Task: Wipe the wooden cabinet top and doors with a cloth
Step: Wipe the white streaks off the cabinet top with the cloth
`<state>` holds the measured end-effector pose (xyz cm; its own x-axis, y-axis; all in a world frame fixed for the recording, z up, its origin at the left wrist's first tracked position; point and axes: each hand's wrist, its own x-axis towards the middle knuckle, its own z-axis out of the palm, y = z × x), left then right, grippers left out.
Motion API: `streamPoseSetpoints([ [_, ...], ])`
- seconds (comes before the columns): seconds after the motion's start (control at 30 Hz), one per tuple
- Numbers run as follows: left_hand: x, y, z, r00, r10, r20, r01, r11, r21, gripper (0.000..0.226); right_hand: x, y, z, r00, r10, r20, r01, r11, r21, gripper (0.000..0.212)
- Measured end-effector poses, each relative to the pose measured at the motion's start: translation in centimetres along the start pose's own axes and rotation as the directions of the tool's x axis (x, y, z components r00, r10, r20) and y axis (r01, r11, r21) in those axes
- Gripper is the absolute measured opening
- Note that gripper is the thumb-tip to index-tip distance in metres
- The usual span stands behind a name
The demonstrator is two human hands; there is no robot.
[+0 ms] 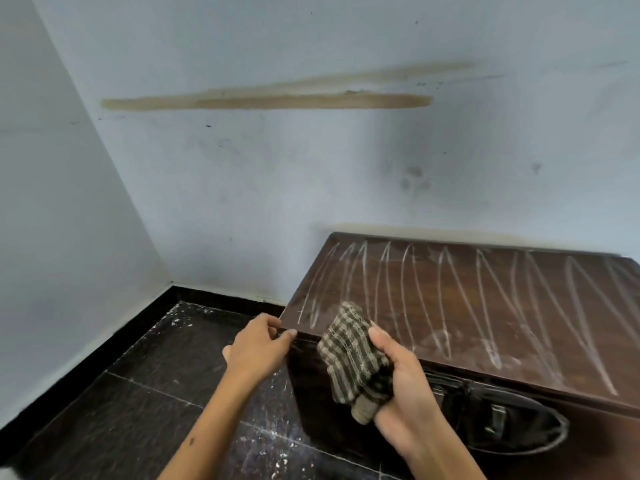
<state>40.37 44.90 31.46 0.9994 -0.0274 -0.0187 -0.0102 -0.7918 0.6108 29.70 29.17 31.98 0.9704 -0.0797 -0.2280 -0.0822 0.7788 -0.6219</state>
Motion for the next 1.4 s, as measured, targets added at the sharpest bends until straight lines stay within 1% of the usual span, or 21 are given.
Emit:
streamPoseSetpoints([
  [0.03,0.7,-0.5,0.0,1.000,-0.002,-0.022,0.000,0.995,-0.100,0.034,0.5,-0.2,0.7,0.997,-0.071,-0.042,0.064,0.988,-0.138,0.030],
  [0.07,1.4,-0.7,0.2,0.999,-0.005,-0.039,-0.002,0.983,-0.183,0.037,1.1,-0.4,1.5,0.986,-0.154,-0.064,0.128,0.946,-0.298,0.027],
  [0.1,2.0,-0.7,0.4,0.999,-0.003,-0.039,-0.006,0.973,-0.229,0.040,1.8,-0.5,2.4,0.967,-0.246,-0.059,0.193,0.868,-0.458,0.028],
  [0.17,3.3,-0.5,0.9,1.000,-0.004,0.020,0.010,0.949,-0.317,0.046,3.5,-0.5,3.8,0.910,-0.414,0.037,0.312,0.622,-0.718,0.035],
  [0.23,4.3,-0.1,1.0,0.991,-0.049,0.123,0.100,0.884,-0.456,0.061,5.4,0.4,4.7,0.855,-0.494,0.157,0.339,0.303,-0.891,0.047],
  [0.27,4.8,0.1,1.0,0.981,-0.088,0.171,0.163,0.850,-0.501,0.070,6.5,1.0,5.0,0.847,-0.494,0.198,0.304,0.145,-0.942,0.052],
  [0.3,5.3,0.3,0.9,0.970,-0.124,0.211,0.220,0.820,-0.528,0.077,7.6,1.8,5.2,0.854,-0.474,0.213,0.249,0.015,-0.968,0.054],
  [0.4,6.4,0.4,1.0,0.936,-0.182,0.301,0.331,0.747,-0.577,0.086,9.8,4.1,4.5,0.907,-0.361,0.216,0.097,-0.320,-0.942,0.055],
  [0.43,6.6,0.6,1.0,0.926,-0.188,0.328,0.356,0.725,-0.589,0.086,10.2,4.8,4.1,0.913,-0.338,0.227,0.072,-0.415,-0.907,0.055],
  [0.47,6.7,0.7,1.1,0.917,-0.189,0.350,0.374,0.710,-0.596,0.085,10.5,5.3,3.8,0.911,-0.337,0.236,0.053,-0.473,-0.880,0.054],
  [0.5,6.8,0.9,1.1,0.914,-0.186,0.361,0.380,0.704,-0.600,0.084,10.8,5.7,3.5,0.908,-0.347,0.235,0.034,-0.498,-0.867,0.054],
  [0.63,7.1,0.8,1.0,0.911,-0.172,0.374,0.379,0.705,-0.599,0.084,11.5,6.2,3.3,0.910,-0.354,0.218,0.011,-0.504,-0.864,0.053],
  [0.73,7.4,0.3,1.0,0.906,-0.163,0.391,0.390,0.680,-0.620,0.085,11.6,6.4,3.6,0.909,-0.359,0.214,-0.005,-0.521,-0.854,0.051],
  [0.87,6.9,-0.3,1.9,0.916,-0.159,0.370,0.372,0.682,-0.629,0.083,11.9,6.8,4.5,0.901,-0.402,0.165,-0.081,-0.528,-0.845,0.047],
  [0.93,6.5,-0.2,2.3,0.920,-0.156,0.359,0.366,0.671,-0.645,0.083,11.9,7.6,5.2,0.894,-0.430,0.124,-0.144,-0.539,-0.830,0.046],
  [1.0,6.6,-0.1,2.3,0.918,-0.167,0.358,0.375,0.654,-0.657,0.083,11.0,8.3,6.0,0.868,-0.487,0.099,-0.208,-0.537,-0.817,0.044],
  [1.07,7.0,0.0,2.1,0.912,-0.169,0.373,0.387,0.652,-0.651,0.085,10.6,8.6,6.1,0.864,-0.491,0.115,-0.208,-0.554,-0.806,0.042],
  [1.17,7.4,0.2,1.7,0.905,-0.152,0.396,0.391,0.663,-0.639,0.088,11.8,8.1,5.3,0.856,-0.480,0.191,-0.116,-0.538,-0.835,0.037],
  [1.23,7.3,0.3,1.6,0.904,-0.157,0.398,0.398,0.653,-0.645,0.087,13.6,7.1,5.2,0.860,-0.477,0.183,-0.095,-0.501,-0.860,0.035],
  [1.3,7.1,0.5,1.4,0.901,-0.158,0.404,0.406,0.635,-0.657,0.086,14.7,6.3,5.8,0.857,-0.494,0.146,-0.119,-0.466,-0.877,0.034],
  [1.4,7.2,0.5,1.2,0.892,-0.161,0.422,0.423,0.629,-0.653,0.084,14.3,7.0,6.5,0.852,-0.506,0.131,-0.138,-0.459,-0.878,0.033],
])
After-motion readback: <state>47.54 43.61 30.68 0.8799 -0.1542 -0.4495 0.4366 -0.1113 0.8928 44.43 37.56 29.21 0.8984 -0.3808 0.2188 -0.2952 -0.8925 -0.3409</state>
